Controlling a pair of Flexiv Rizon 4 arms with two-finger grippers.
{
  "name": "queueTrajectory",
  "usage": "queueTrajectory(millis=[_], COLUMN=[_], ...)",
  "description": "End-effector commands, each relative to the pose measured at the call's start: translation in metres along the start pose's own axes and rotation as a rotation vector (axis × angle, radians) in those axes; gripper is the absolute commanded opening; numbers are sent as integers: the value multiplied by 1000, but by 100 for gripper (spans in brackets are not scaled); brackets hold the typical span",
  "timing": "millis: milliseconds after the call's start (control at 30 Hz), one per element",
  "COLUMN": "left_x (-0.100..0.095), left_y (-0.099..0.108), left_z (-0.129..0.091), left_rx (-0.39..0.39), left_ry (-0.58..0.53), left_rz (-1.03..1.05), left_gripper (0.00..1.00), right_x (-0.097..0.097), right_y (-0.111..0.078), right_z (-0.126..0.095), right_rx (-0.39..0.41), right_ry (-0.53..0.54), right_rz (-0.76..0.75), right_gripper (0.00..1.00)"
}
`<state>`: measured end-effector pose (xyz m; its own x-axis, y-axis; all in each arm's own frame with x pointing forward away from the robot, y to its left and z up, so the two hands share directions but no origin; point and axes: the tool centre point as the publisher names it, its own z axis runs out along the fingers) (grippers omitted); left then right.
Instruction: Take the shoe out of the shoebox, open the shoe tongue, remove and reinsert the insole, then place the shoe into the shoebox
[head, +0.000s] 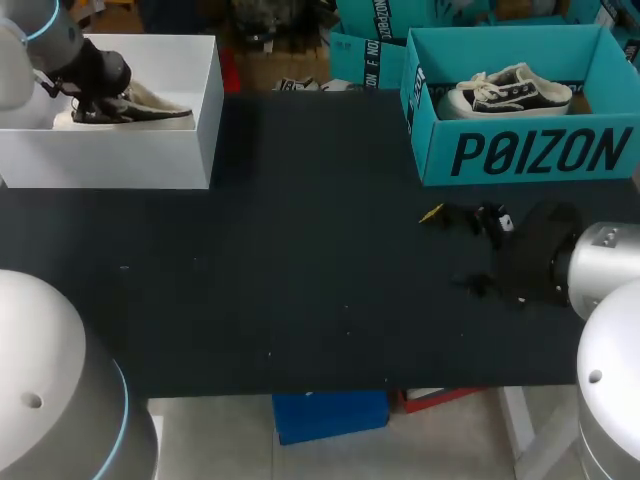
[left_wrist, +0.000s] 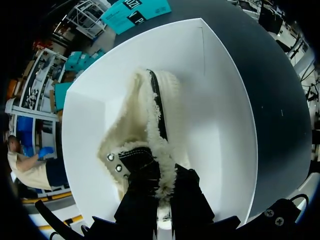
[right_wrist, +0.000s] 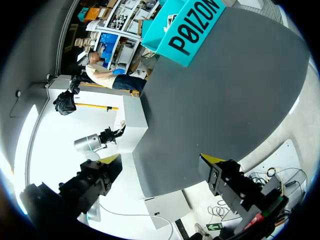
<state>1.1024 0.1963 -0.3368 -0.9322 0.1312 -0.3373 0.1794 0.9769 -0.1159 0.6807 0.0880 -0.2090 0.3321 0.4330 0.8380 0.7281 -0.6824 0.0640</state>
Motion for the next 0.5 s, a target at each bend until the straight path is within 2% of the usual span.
queueTrajectory(millis=[33,500], left_x=[5,17], left_y=[2,8], left_z=[3,25], left_rx=[-1,16], left_ry=[5,70], left_rz=[4,-13], left_gripper=[0,0], right_x=[-8,-8], right_y=[0,0], right_z=[-5,-5], right_rx=[130,130], right_ry=[31,31], right_rz=[41,41], right_gripper=[100,100])
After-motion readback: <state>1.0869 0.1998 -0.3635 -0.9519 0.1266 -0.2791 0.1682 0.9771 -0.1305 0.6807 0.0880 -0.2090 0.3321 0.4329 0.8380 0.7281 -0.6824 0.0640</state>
